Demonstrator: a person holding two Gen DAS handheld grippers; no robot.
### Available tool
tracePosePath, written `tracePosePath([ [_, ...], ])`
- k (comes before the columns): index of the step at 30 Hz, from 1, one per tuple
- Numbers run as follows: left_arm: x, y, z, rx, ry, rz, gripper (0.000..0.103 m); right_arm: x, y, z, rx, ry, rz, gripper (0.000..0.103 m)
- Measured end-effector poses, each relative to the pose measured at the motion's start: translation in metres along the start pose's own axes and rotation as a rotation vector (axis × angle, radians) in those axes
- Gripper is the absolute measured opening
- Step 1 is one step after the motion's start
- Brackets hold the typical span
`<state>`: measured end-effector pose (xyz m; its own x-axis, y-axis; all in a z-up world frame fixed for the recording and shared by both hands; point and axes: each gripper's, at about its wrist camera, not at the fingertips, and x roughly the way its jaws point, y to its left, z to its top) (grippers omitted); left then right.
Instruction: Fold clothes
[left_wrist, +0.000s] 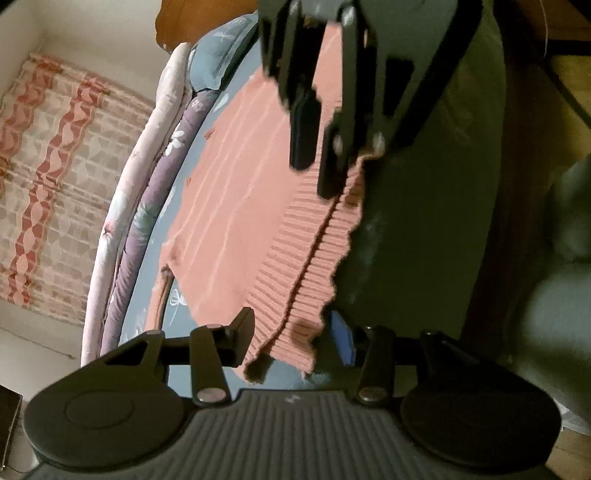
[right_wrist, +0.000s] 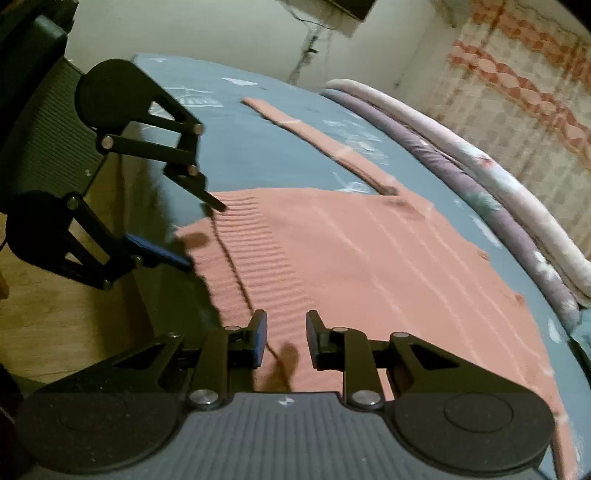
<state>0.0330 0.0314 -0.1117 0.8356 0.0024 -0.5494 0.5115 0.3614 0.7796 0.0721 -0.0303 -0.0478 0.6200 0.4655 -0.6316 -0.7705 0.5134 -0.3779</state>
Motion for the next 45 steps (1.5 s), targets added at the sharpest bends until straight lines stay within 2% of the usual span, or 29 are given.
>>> tracePosePath([
  [4,0.001,-0.005,0.002,0.04,-0.008,0.016,0.049,0.015,0.011,0.007,-0.069,0.003,-0.012,0.035],
  [7,0.001,-0.011,0.005,0.086,-0.024,0.021,0.048,0.013,0.013,0.013,-0.096,-0.016,-0.084,0.038],
  [9,0.002,-0.013,0.007,0.107,-0.027,0.011,0.044,0.01,0.009,0.015,-0.082,-0.031,-0.114,0.038],
  [11,0.002,-0.014,0.007,0.115,-0.026,-0.003,0.033,0.007,0.003,0.016,-0.059,-0.035,-0.116,0.038],
  [15,0.001,-0.011,0.005,0.111,-0.011,-0.025,0.022,0.005,0.003,0.012,-0.057,-0.036,-0.119,0.038],
  [16,0.001,-0.009,0.005,0.105,-0.005,-0.006,0.019,0.004,0.004,0.011,-0.057,-0.036,-0.118,0.038],
  [19,0.004,-0.001,0.003,0.104,0.012,0.057,0.017,0.005,0.003,0.009,-0.048,-0.039,-0.112,0.039],
  [21,0.007,0.001,0.003,0.107,0.014,0.053,0.017,0.005,0.004,0.008,-0.043,-0.039,-0.108,0.039],
  [24,0.008,-0.011,0.002,0.172,0.013,0.053,0.017,0.004,0.004,0.007,-0.035,-0.043,-0.109,0.04],
  [25,0.008,-0.015,0.002,0.185,0.01,0.048,0.014,0.003,0.004,0.007,-0.032,-0.045,-0.109,0.04],
  [26,0.008,-0.019,0.002,0.187,0.008,0.051,0.004,0.002,0.003,0.006,-0.028,-0.045,-0.108,0.04],
  [30,0.0,-0.011,0.001,0.106,-0.005,0.036,0.001,-0.005,0.002,0.003,-0.025,-0.058,-0.097,0.04],
  [34,-0.016,0.01,-0.004,-0.013,-0.03,0.06,0.001,-0.023,0.002,-0.002,-0.035,-0.091,0.002,0.044],
  [37,-0.022,0.018,-0.004,-0.051,-0.04,0.053,0.001,-0.029,0.008,-0.009,-0.081,-0.082,0.05,0.044],
  [39,-0.021,0.019,-0.002,-0.054,-0.046,0.052,0.001,-0.026,0.017,-0.014,-0.133,-0.047,0.023,0.042],
  [40,-0.019,0.02,-0.001,-0.056,-0.049,0.052,0.001,-0.023,0.02,-0.017,-0.156,-0.023,0.011,0.037],
  [41,-0.019,0.021,-0.002,-0.063,-0.052,0.051,0.001,-0.021,0.023,-0.019,-0.169,-0.006,-0.002,0.02],
  [42,-0.02,0.021,-0.002,-0.069,-0.054,0.05,0.001,-0.019,0.026,-0.022,-0.18,0.01,-0.014,0.012],
  [45,-0.022,0.022,-0.004,-0.074,-0.051,0.045,0.001,-0.018,0.029,-0.025,-0.186,0.013,-0.049,0.011],
])
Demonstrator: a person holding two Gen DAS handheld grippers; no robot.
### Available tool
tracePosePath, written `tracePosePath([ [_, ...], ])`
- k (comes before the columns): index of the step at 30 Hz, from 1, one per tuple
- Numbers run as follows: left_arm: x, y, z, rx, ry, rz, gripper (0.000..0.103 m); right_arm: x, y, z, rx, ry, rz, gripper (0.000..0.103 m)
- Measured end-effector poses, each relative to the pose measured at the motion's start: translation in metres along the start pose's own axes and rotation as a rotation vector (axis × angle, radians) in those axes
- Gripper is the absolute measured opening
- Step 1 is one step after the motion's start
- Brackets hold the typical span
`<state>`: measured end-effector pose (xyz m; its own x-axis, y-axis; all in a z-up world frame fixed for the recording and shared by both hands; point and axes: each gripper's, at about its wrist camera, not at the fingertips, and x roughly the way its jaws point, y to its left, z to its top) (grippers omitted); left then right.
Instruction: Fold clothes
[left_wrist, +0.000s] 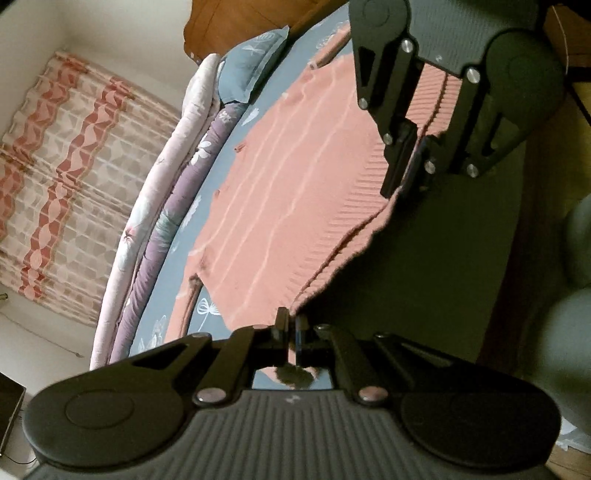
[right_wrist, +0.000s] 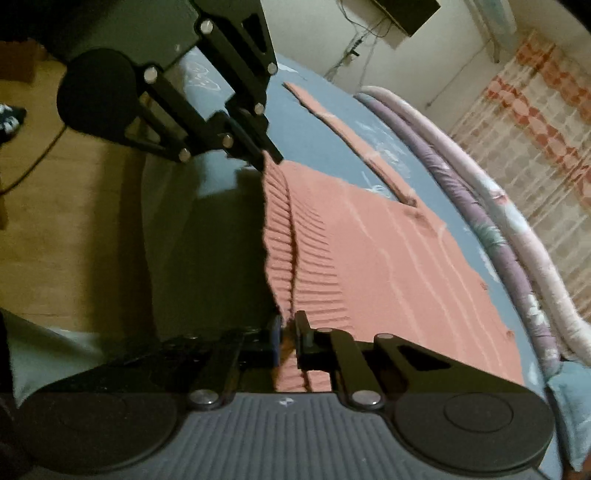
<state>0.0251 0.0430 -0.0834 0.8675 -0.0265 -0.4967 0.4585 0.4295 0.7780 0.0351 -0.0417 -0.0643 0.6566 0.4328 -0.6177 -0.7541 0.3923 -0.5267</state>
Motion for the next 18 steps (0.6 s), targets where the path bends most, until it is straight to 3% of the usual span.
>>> tracePosePath([
  [5,-0.001,0.007,0.0,-0.005,0.004,-0.019,0.001,-0.006,-0.001,0.006,-0.011,-0.021,-0.028,0.006],
  [14,-0.009,-0.016,-0.013,0.021,0.088,-0.239,0.0,-0.008,-0.007,-0.001,0.086,0.03,0.174,0.006],
  [18,-0.02,0.004,-0.004,-0.041,0.038,-0.192,0.002,-0.03,-0.012,-0.004,0.111,-0.007,0.197,0.009],
])
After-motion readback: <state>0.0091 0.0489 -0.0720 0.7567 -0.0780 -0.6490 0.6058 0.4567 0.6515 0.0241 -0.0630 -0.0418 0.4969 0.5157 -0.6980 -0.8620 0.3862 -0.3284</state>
